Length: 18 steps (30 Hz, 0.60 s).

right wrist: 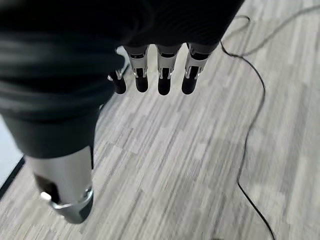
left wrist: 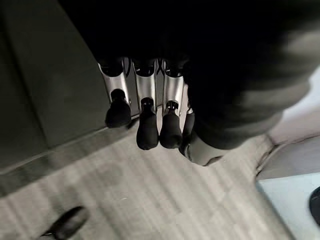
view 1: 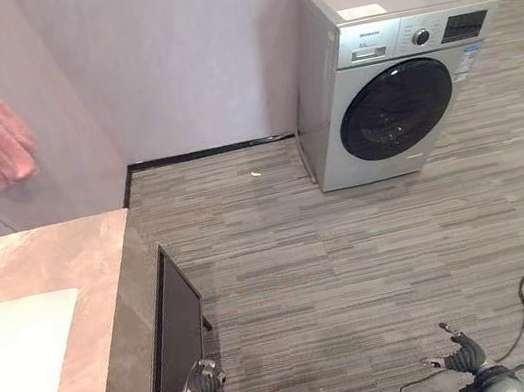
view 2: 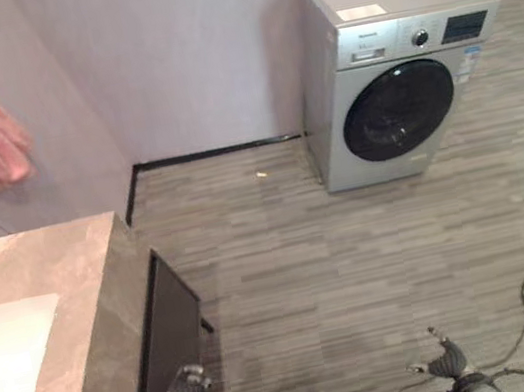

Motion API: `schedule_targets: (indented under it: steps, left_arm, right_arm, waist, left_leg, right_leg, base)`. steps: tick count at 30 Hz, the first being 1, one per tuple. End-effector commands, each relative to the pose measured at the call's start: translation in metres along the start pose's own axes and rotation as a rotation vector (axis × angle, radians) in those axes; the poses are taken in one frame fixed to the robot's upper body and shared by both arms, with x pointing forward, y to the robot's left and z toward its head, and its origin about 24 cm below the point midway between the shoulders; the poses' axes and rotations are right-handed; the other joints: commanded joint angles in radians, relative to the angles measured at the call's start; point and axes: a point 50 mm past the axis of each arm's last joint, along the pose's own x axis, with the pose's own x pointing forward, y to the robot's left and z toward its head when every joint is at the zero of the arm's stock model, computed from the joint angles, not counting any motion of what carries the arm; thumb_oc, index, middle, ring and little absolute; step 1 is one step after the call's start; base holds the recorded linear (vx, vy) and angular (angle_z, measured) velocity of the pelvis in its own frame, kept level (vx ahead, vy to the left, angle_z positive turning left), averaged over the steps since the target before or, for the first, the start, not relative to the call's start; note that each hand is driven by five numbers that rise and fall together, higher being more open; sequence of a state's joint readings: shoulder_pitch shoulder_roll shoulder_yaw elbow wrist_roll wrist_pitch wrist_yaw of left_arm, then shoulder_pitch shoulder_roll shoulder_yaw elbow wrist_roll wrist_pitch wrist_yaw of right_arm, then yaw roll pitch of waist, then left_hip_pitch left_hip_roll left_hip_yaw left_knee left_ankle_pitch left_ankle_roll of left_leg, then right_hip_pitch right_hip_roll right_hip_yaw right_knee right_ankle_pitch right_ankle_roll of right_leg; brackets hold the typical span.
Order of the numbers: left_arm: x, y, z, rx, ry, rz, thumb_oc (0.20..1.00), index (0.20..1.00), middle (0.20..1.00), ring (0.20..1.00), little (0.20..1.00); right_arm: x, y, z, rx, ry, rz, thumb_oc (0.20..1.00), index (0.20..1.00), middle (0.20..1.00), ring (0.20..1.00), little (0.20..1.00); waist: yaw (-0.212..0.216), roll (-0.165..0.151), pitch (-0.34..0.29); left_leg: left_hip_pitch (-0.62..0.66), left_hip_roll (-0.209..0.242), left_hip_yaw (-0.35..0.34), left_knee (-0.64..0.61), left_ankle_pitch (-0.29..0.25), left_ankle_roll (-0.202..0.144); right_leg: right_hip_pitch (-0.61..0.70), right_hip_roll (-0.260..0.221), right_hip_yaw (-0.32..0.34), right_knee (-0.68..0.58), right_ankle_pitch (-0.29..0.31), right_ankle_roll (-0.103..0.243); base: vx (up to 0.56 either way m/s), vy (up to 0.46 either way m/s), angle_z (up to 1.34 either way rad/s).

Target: Put brush and paste in cup on sink, flatten towel.

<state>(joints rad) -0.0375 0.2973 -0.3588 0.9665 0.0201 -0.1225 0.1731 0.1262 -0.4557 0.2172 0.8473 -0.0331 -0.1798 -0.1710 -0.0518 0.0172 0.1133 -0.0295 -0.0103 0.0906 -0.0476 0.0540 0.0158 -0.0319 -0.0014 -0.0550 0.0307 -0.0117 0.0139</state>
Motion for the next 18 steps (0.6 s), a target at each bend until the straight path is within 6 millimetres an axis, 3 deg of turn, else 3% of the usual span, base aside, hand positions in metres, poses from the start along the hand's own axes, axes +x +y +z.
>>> schedule_targets:
  steps: [1,2,6,7,9,11,14,18]
  left_arm:
    - [0.005,0.003,0.011,-0.026,-0.042,0.034,0.859,0.859,0.859,0.859,0.859]
    - [0.004,0.003,0.011,-0.027,-0.043,0.037,1.000,1.000,1.000,1.000,1.000]
    - [0.005,0.000,0.009,-0.038,-0.021,0.029,1.000,1.000,1.000,1.000,1.000]
    - [0.007,-0.005,-0.001,-0.038,0.068,0.015,1.000,1.000,1.000,1.000,1.000]
    - [0.009,-0.006,-0.001,0.027,0.083,-0.003,1.000,1.000,1.000,1.000,1.000]
    - [0.009,-0.013,-0.003,0.220,0.074,-0.065,1.000,1.000,1.000,1.000,1.000]
    - [0.010,0.000,0.002,0.122,0.044,0.005,1.000,1.000,1.000,1.000,1.000]
    - [0.009,0.005,0.004,0.058,0.021,0.033,1.000,1.000,1.000,1.000,1.000]
  right_arm:
    - [0.005,-0.004,0.010,0.064,-0.032,-0.023,1.000,1.000,1.000,1.000,1.000]
    - [0.004,-0.002,0.008,0.096,-0.023,-0.024,1.000,1.000,1.000,1.000,1.000]
    - [0.003,0.004,-0.001,0.175,0.028,-0.022,1.000,1.000,1.000,1.000,1.000]
    - [0.002,0.020,-0.021,0.301,0.181,-0.002,1.000,1.000,1.000,1.000,1.000]
    - [0.002,0.026,-0.026,0.296,0.232,0.019,1.000,1.000,1.000,1.000,1.000]
    - [0.001,0.033,-0.029,0.112,0.249,0.087,1.000,1.000,1.000,1.000,1.000]
    - [0.002,0.018,-0.022,0.325,0.178,0.015,1.000,1.000,1.000,1.000,1.000]
    - [-0.006,0.012,-0.029,0.401,0.160,-0.030,1.000,1.000,1.000,1.000,1.000]
  waist:
    - [0.004,-0.031,-0.037]
    - [0.003,-0.031,-0.038]
    - [0.002,-0.031,-0.039]
    - [0.000,-0.030,-0.043]
    - [-0.001,-0.031,-0.044]
    - [-0.003,-0.034,-0.043]
    - [-0.018,-0.037,-0.033]
    - [-0.024,-0.046,-0.023]
  left_leg:
    - [0.008,-0.018,-0.011,-0.008,0.006,-0.015]
    - [0.012,-0.018,-0.010,-0.011,0.005,-0.014]
    - [0.020,-0.017,-0.009,-0.016,0.004,-0.014]
    - [0.021,-0.013,-0.009,-0.009,0.001,-0.015]
    - [0.023,-0.010,-0.009,-0.006,-0.002,-0.017]
    - [0.023,-0.006,-0.012,0.010,-0.015,-0.018]
    - [-0.001,0.004,-0.006,0.062,-0.029,-0.025]
    - [-0.025,0.012,-0.013,0.127,-0.050,-0.031]
  right_leg:
    - [0.039,-0.004,0.024,0.013,-0.009,0.063]
    - [0.041,-0.004,0.024,0.012,-0.009,0.064]
    - [0.043,-0.003,0.024,0.013,-0.010,0.064]
    - [0.042,0.001,0.024,0.021,-0.014,0.060]
    - [0.041,0.003,0.023,0.025,-0.017,0.058]
    - [0.042,0.006,0.022,0.035,-0.026,0.052]
    - [0.028,0.011,0.025,0.068,-0.038,0.050]
    - [0.026,0.014,0.013,0.095,-0.051,0.041]
  base:
    - [0.08,0.016,-0.07]
    - [0.05,-0.001,-0.07]
    - [0.04,-0.020,0.01]
    - [0.03,-0.036,0.03]
    - [0.02,-0.051,-0.02]
    - [0.02,-0.099,-0.02]
    - [0.01,-0.089,-0.02]
    - [0.01,-0.104,0.00]
